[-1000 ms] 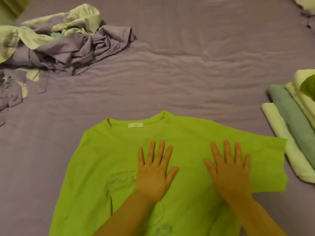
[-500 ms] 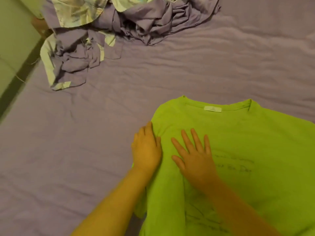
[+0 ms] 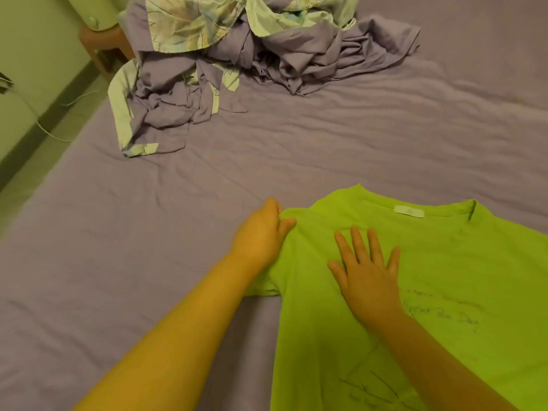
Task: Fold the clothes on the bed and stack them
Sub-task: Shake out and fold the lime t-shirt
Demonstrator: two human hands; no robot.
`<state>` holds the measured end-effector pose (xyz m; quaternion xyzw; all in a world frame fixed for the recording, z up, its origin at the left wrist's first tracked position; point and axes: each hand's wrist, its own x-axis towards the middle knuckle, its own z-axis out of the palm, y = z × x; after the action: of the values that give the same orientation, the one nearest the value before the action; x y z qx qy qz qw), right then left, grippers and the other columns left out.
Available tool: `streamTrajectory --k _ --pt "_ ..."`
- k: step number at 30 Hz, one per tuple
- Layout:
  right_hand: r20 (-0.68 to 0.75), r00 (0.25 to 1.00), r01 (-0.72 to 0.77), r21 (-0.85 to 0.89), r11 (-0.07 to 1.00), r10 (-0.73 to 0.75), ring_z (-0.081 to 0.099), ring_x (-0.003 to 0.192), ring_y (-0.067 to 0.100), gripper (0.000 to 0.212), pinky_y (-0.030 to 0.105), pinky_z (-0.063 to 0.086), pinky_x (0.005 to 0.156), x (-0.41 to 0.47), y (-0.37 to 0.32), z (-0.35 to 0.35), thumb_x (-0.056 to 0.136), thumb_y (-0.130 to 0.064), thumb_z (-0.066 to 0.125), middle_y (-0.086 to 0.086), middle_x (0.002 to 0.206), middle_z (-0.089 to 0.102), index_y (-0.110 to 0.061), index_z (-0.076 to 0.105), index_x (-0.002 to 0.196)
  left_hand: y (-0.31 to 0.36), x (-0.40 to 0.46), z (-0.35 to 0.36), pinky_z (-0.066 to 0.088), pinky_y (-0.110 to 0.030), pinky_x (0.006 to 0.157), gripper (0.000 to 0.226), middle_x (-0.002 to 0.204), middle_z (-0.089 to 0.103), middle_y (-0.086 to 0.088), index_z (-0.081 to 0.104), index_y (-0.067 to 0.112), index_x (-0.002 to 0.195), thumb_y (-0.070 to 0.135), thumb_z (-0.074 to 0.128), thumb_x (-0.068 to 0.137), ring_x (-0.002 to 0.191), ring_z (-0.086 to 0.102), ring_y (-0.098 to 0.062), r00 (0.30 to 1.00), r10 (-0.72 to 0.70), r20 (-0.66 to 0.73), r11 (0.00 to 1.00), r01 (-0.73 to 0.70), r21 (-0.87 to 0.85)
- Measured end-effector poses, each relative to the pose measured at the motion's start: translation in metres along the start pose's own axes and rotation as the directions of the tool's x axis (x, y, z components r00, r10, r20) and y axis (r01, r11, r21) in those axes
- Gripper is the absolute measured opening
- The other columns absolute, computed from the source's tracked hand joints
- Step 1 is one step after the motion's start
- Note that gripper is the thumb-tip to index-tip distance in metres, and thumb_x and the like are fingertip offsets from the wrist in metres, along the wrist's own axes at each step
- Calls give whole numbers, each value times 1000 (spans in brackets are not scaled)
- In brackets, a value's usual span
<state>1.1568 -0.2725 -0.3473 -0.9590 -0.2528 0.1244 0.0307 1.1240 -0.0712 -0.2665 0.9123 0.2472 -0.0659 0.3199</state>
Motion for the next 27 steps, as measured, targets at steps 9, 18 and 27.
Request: streamTrajectory --k 9,18,27 --pt "-238 908 357 5 934 -346 49 123 43 45 59 45 88 47 -20 -28 84 -36 37 13 135 55 -28 62 121 -23 -64 51 48 -36 56 56 110 65 -6 66 27 92 70 33 75 79 63 -28 934 259 246 840 -344 419" --pt "-329 917 329 301 895 -226 51 116 41 9 39 34 97 32 30 -27 81 -10 61 20 114 61 -4 67 83 -51 -75 49 48 -42 77 20 94 50 -6 70 12 84 27 57 86 84 57 -26 986 -95 -134 983 72 -171" --pt "-184 963 264 496 827 -196 28 136 36 33 34 19 109 13 5 -44 82 -40 56 13 141 46 -21 75 100 -33 -100 53 41 -25 75 31 79 56 5 76 18 93 34 56 77 80 54 -10 994 98 44 966 -84 -243"
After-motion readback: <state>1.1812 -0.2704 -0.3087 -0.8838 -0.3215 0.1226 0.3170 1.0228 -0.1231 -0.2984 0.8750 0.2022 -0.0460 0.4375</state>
